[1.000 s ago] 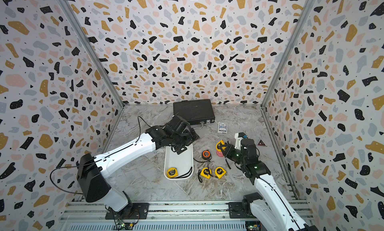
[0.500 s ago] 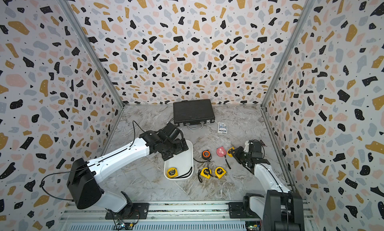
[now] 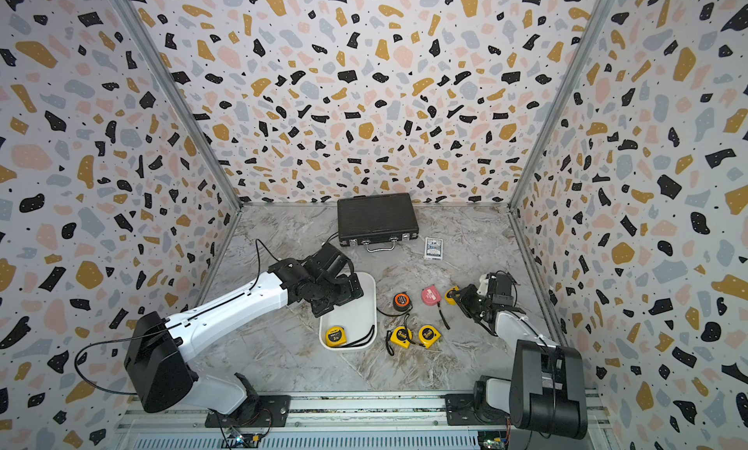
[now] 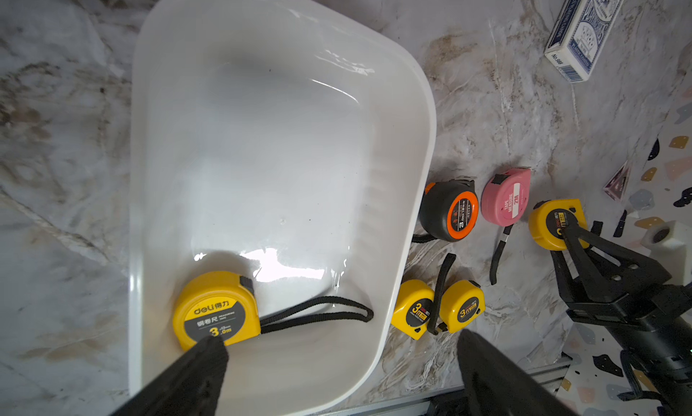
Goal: Take the tape measure out of the storage box
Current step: Place the tape measure at the center of the board, then pick up the tape measure from the storage box.
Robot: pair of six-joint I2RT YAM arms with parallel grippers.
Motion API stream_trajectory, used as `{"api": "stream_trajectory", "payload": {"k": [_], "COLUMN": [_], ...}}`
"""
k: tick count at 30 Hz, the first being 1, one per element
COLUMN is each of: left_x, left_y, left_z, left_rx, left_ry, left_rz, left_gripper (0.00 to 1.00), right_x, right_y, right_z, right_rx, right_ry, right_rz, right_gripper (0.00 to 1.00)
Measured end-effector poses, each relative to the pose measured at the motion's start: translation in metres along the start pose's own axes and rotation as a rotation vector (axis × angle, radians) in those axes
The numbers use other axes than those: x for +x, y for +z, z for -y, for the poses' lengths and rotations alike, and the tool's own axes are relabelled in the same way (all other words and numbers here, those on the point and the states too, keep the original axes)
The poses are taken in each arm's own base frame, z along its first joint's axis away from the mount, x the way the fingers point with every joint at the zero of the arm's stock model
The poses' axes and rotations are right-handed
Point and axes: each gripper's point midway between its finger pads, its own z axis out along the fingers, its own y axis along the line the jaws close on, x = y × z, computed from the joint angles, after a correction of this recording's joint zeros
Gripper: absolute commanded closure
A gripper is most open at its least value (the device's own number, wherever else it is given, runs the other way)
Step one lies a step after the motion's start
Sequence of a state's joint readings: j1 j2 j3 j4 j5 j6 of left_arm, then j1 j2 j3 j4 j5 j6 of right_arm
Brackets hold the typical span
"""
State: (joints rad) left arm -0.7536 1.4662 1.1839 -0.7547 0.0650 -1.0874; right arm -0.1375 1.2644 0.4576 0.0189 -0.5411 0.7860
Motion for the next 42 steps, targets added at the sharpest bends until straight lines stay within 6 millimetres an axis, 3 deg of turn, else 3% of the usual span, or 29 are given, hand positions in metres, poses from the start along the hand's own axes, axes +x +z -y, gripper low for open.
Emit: {"api": "stream_trajectory", "payload": {"k": [5,16,22,32,42], "left_x": [0.000,0.003,0.006,0.021,0.053], "left_y": [0.000,0.004,0.003,0.007,0.018], "left_z": [0.000,-0.007,-0.011,-0.031,-0.031], "left_rx": [-0.001,-0.019,-0.038,-0.140,-0.227], "left_ry": [0.001,0.002,0.020,0.107,0.221], "left_rz": [-0.001,-0.011,-0.021,-0.079,-0.097], "left_gripper": [0.00,0.00,0.00,0.00,0.02], "right_x": [0.004,0.024,0.031,0.038,0.049], "right_y": [0.002,0.000,-0.012,-0.039,-0.056], "right_z": [0.005,0.021,0.021,0.007,-0.008], "right_rx": [0.007,0.067,0.103,0.110,0.071], "right_ry": [-0.002,0.001,-0.027,-0.074,-0.082], "right_rz": [-0.021,-0.094,-0.121,-0.126,-0.149], "right_gripper": [0.69,0.31,0.17,0.05,0.01]}}
